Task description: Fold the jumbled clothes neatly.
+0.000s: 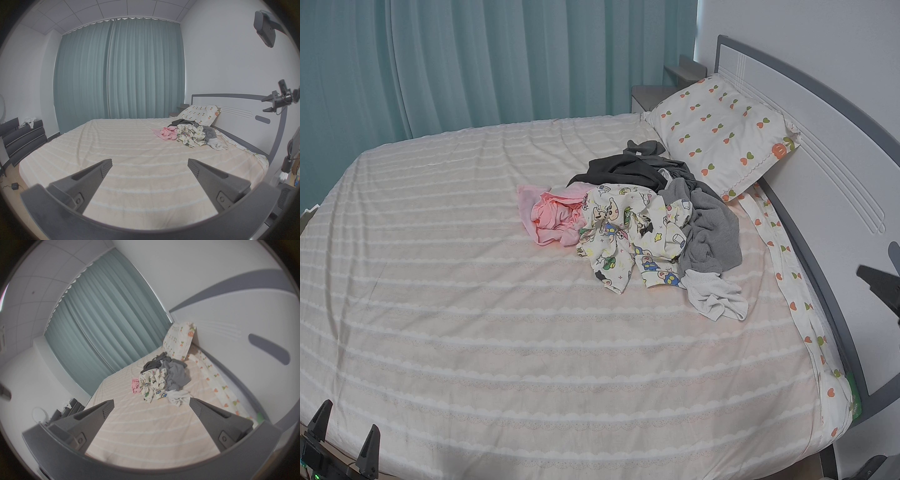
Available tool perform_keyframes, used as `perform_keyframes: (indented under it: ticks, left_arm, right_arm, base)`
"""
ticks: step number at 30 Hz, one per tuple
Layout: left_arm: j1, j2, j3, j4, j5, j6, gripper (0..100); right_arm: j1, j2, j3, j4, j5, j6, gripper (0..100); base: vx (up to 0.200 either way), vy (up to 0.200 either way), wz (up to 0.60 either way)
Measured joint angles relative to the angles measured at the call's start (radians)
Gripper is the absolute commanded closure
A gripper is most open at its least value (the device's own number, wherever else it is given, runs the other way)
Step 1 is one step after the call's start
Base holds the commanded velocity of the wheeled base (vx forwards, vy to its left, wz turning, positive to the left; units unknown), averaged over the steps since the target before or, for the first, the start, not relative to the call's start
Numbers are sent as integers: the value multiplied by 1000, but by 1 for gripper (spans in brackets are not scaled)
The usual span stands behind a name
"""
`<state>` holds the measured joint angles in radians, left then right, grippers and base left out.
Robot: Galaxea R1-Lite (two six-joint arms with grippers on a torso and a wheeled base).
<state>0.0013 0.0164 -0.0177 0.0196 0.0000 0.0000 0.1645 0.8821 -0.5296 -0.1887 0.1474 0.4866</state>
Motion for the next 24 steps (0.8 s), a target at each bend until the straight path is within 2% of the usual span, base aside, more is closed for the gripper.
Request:
perform_keyframes:
  ticks: [11, 19, 24]
  left_arm:
    - [0, 0, 0, 0, 0, 0, 0]
    - [0, 1, 0, 0, 0, 0, 0]
    - [0, 1, 0, 0, 0, 0, 0]
  right_arm:
    - [109, 520, -278, -105, -44, 174, 0]
    - [179, 939, -549, -168, -82, 285, 0]
    - [214, 1174, -742, -199, -101, 393, 0]
  base:
    - [0, 0, 0]
    - [0, 0, 0]
    - [0, 0, 0]
